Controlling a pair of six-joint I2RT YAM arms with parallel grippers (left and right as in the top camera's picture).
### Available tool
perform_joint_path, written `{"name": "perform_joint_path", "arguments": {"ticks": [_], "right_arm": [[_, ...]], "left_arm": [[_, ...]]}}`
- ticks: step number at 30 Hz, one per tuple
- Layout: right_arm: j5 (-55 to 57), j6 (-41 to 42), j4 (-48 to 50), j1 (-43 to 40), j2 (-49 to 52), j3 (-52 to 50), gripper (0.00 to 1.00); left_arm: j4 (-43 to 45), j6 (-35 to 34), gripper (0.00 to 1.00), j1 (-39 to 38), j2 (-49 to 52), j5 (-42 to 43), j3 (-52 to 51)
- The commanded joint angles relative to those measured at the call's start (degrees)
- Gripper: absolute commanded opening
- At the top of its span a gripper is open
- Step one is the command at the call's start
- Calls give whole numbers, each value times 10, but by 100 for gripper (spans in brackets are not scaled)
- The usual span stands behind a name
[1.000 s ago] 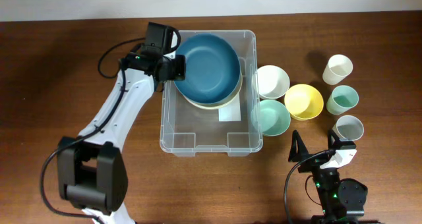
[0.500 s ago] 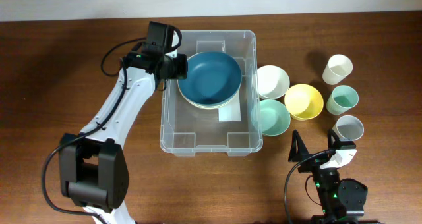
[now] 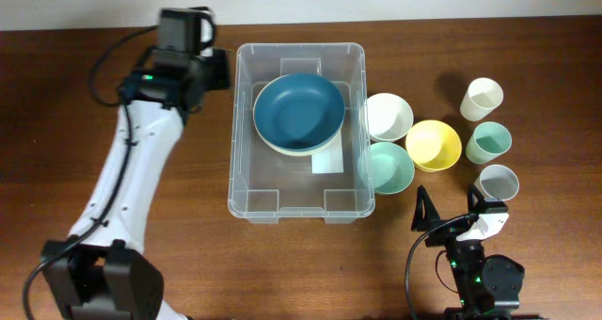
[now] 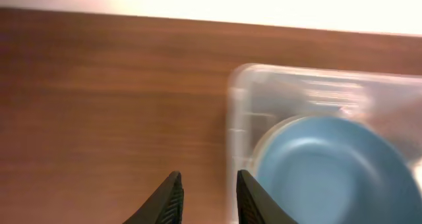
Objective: Pack container
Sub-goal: 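Lower the blue plate onto the cream plates and open the left gripper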
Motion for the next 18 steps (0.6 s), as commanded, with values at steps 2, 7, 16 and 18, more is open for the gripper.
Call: {"name": "perform_joint_path", "arguments": {"ticks": [2, 7, 16, 18], "right_arm": [[1, 4, -2, 3, -3, -4, 99], [1, 5, -2, 3, -3, -4, 99], [1, 5, -2, 3, -3, -4, 99], [1, 4, -2, 3, -3, -4, 99]], "left_arm": [[-14, -3, 33, 71, -7, -27, 10], [-49, -3, 100, 136, -7, -27, 10], [-66, -3, 100, 158, -7, -25, 10], [-66, -3, 100, 158, -7, -25, 10]]}}
